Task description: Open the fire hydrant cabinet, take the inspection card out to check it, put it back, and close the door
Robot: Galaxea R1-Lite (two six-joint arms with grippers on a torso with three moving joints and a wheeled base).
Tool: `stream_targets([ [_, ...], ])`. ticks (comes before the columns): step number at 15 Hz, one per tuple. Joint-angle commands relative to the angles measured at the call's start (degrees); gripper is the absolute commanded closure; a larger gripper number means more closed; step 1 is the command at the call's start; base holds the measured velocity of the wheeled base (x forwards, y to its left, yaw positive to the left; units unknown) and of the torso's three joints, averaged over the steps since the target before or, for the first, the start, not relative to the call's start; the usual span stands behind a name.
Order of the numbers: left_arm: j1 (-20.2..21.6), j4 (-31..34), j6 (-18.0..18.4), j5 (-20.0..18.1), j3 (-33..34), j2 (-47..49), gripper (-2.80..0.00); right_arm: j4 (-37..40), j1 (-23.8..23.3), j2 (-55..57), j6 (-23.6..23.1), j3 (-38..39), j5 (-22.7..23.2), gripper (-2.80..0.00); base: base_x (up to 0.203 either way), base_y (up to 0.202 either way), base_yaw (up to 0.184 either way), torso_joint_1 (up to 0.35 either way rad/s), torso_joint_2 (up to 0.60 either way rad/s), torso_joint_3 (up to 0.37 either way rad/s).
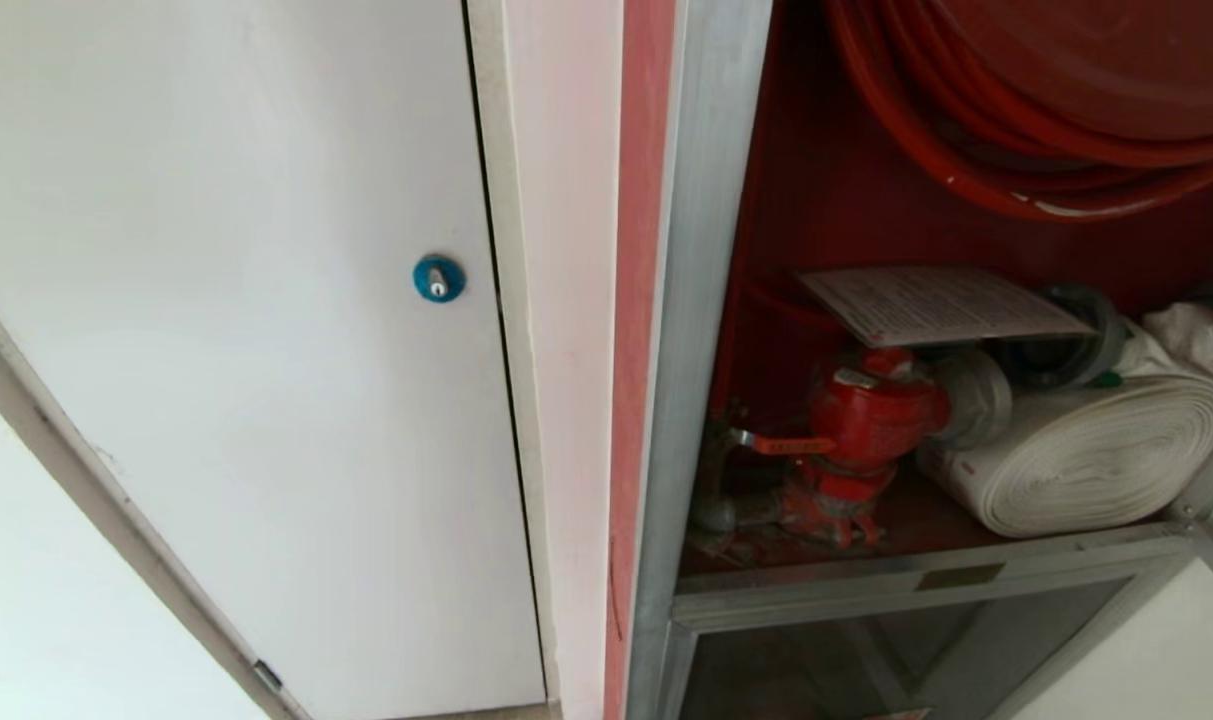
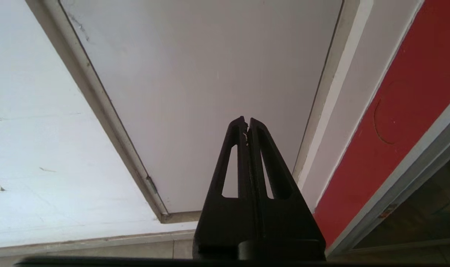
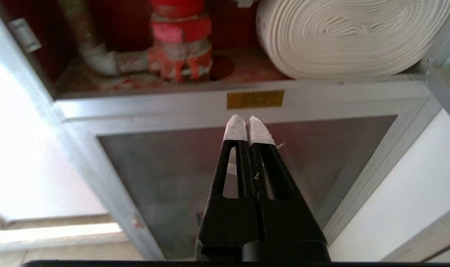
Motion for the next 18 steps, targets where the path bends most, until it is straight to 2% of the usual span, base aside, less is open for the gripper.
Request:
stream_targets([
  [1,0.0,0.0,0.0,0.0,0.0,0.0,0.00,0.0,0.0,0.1,0.0,0.2,0.0,0.00,0.196,0.000,0.000,0.005,0.01,0.000],
  [5,0.0,0.0,-0.1,0.0,0.0,0.0,0.00,0.0,0.0,0.1,0.0,0.2,0.0,0.00,0.163,0.000,0.000,0.005,0.01,0.002],
  [18,0.0,0.0,-0.1,0.0,0.0,0.0,0.00,0.0,0.0,0.1,0.0,0.2,0.0,0.00,0.000,0.000,0.000,-0.005,0.00,0.000],
])
